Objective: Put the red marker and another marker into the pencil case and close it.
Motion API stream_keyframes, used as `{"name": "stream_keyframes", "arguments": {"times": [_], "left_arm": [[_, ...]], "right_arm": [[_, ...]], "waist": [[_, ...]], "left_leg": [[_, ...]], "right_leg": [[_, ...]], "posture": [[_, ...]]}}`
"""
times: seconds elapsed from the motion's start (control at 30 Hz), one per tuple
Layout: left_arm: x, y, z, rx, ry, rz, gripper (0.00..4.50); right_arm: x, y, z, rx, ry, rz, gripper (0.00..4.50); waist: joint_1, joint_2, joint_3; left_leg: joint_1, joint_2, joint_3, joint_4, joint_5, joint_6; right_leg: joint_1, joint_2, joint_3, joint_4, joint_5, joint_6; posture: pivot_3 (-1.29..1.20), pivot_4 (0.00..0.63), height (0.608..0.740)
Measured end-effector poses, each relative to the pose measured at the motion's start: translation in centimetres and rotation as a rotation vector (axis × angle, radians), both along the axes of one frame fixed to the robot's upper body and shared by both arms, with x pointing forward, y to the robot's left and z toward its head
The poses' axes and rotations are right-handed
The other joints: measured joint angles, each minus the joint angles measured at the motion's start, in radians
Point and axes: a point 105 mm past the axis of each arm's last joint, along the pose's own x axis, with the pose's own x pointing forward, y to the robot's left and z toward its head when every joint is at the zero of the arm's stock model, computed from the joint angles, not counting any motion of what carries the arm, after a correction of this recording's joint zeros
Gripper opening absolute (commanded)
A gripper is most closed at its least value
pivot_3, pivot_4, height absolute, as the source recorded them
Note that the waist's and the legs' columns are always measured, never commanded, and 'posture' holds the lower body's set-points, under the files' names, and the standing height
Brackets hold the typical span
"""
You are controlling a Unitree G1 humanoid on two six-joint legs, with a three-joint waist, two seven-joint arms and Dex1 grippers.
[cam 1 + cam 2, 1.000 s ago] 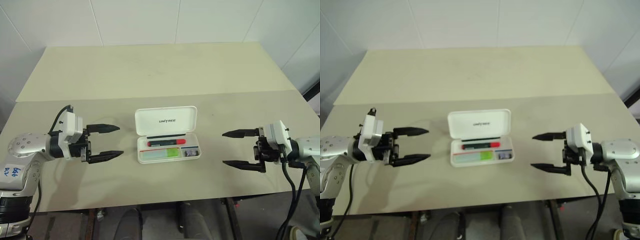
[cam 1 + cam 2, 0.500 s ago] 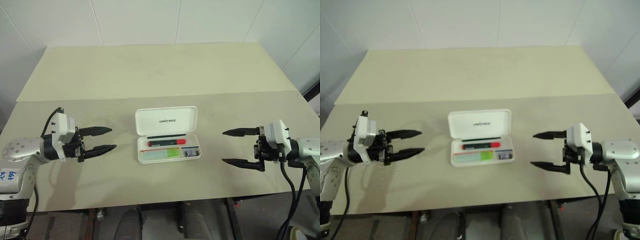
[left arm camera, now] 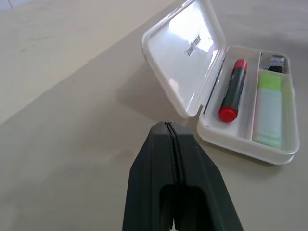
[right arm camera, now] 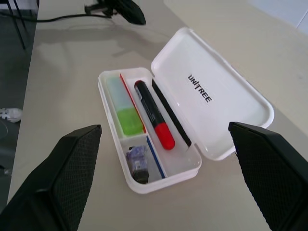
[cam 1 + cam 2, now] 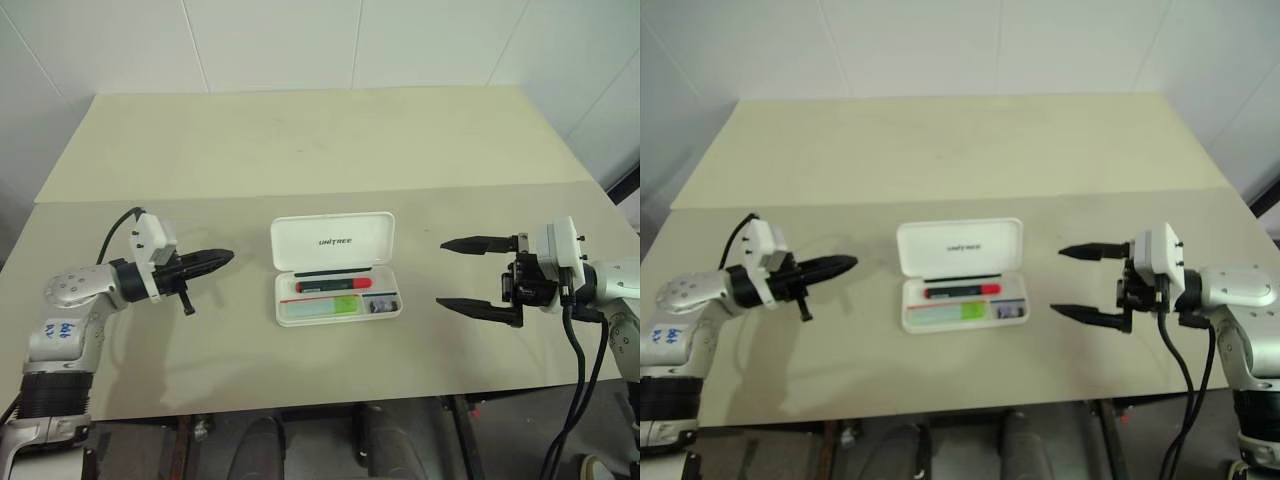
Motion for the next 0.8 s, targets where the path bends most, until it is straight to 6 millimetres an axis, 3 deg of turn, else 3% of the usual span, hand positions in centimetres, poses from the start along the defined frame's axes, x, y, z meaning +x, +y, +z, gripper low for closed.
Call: {"name": "stream_keyframes", "arguments": {"times": [0.3,0.8], "left_arm": [[3.0,-3.2,-0.9,-0.002,0.03,0.007,0.03],[4.5,-5.7,-2.0,0.019,0.08,-0.006,0.03]], "right_arm": [[-0.2,0.5,0.1,0.007,-0.003,0.001,4.5],[-0.2,1.1,0.2,0.033,-0.026,-0.013,4.5]], "waist": [[0.007,0.0,0.0],[0.009,0.0,0.0]], "left_leg": [[0.0,0.0,0.0,0.001,0.0,0.0],[0.0,0.0,0.0,0.001,0.0,0.0]], "right_leg": [[0.0,0.001,0.0,0.001,0.002,0.004],[0.0,0.002,0.0,0.001,0.002,0.004]], "posture": [[0.0,0.15,0.74],[0.0,0.15,0.74]]}}
